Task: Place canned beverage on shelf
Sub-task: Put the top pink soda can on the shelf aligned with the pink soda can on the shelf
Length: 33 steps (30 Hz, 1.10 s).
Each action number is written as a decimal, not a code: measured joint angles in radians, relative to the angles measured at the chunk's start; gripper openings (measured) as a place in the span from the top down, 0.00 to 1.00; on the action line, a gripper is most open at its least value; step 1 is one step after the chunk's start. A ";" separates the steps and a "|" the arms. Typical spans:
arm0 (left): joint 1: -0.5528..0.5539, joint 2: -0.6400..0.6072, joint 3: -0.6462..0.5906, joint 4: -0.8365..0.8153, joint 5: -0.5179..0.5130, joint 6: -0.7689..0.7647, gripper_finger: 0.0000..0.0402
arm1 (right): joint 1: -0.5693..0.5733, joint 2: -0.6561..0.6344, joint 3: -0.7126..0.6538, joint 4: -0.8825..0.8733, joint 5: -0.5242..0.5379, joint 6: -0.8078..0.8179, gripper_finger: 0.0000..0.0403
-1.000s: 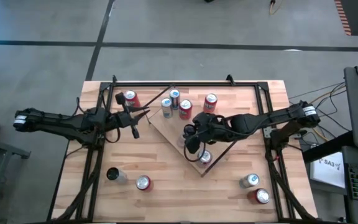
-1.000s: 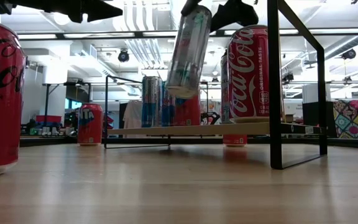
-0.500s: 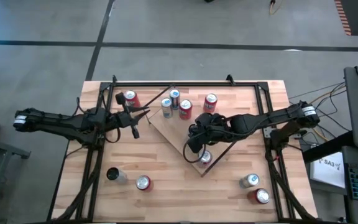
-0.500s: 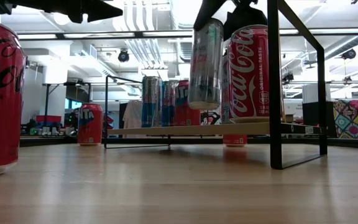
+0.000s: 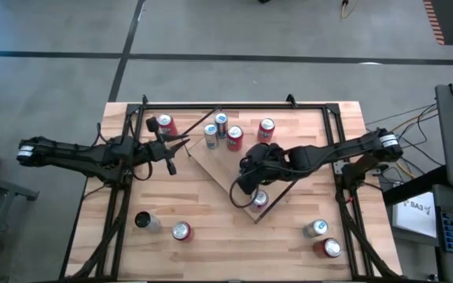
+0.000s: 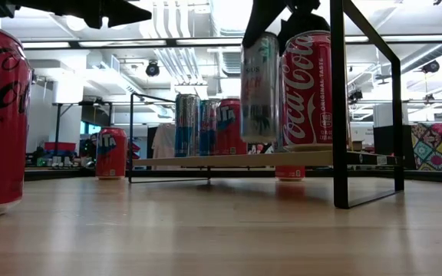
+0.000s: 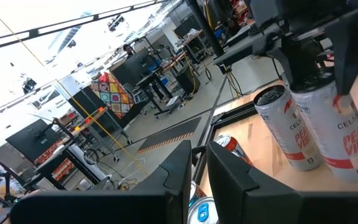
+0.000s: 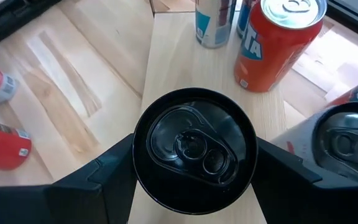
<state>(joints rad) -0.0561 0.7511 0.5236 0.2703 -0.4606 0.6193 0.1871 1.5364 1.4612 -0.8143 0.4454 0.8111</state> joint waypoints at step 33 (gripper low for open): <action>0.000 0.000 0.000 0.000 0.000 0.000 0.91 | 0.000 0.033 -0.002 0.005 -0.008 -0.045 0.33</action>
<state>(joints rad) -0.0560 0.7513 0.5236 0.2699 -0.4607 0.6193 0.1871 1.5696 1.4593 -0.8097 0.4370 0.7658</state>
